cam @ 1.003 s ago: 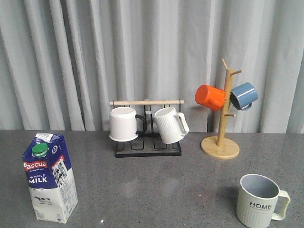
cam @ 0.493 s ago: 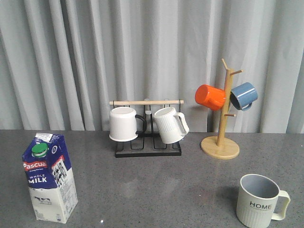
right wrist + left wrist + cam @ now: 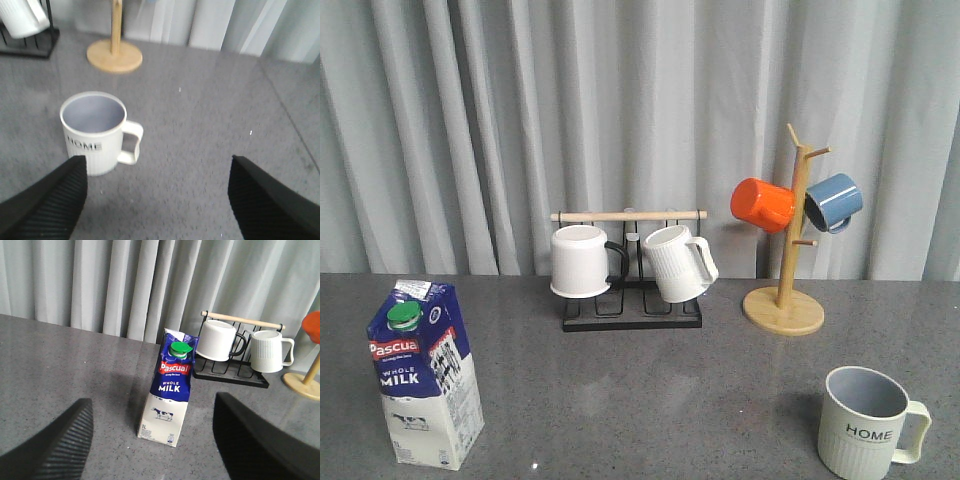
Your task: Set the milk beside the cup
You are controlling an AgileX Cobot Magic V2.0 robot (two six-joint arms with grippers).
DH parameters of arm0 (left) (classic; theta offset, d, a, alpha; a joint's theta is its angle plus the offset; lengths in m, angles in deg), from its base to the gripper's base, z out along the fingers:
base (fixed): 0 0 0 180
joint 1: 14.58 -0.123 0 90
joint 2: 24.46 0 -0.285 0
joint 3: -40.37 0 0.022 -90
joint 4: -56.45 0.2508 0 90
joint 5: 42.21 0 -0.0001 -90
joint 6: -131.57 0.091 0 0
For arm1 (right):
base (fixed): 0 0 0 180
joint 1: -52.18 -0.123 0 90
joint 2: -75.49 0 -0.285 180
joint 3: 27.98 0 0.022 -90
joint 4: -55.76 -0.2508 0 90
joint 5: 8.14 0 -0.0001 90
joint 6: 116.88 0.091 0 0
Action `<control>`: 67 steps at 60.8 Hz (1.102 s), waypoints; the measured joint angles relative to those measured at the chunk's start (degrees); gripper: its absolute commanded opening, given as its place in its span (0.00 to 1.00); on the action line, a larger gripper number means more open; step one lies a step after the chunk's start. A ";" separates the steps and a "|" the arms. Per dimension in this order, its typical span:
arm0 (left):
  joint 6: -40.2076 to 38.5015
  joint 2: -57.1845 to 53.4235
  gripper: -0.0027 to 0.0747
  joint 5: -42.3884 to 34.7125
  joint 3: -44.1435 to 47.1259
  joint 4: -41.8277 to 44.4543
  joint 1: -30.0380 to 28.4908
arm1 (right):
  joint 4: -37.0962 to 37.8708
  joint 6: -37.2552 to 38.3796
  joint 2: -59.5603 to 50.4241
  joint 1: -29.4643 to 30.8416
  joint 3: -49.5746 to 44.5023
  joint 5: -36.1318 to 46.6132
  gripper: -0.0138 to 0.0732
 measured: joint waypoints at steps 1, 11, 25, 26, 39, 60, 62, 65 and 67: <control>0.08 0.61 0.68 0.01 -0.38 0.00 0.00 | 0.16 0.00 0.66 0.00 0.00 -0.22 0.78; 0.43 3.24 0.68 0.95 -1.18 0.00 0.00 | 0.78 0.07 8.72 0.00 0.00 -0.60 0.78; 0.87 3.36 0.68 1.01 -1.18 0.00 0.00 | 1.04 3.48 19.10 0.00 0.00 3.34 0.77; 0.87 3.36 0.68 1.01 -1.18 0.00 0.00 | 1.11 3.75 19.95 0.00 0.00 3.83 0.77; 0.96 3.36 0.68 1.01 -1.18 0.49 0.00 | 3.75 6.94 28.65 1.69 0.00 8.60 0.75; 0.98 3.36 0.68 1.01 -1.18 0.53 0.00 | 5.62 7.64 37.46 2.57 0.00 17.65 0.75; 0.98 3.36 0.68 1.01 -1.18 0.56 0.00 | 5.62 7.93 38.02 2.57 0.00 18.29 0.75; 0.98 3.36 0.68 1.01 -1.18 0.56 0.00 | 5.69 8.33 39.05 2.57 0.00 19.14 0.75; 1.03 3.36 0.68 1.01 -1.18 0.61 0.00 | 5.97 8.44 39.58 2.57 0.00 19.52 0.74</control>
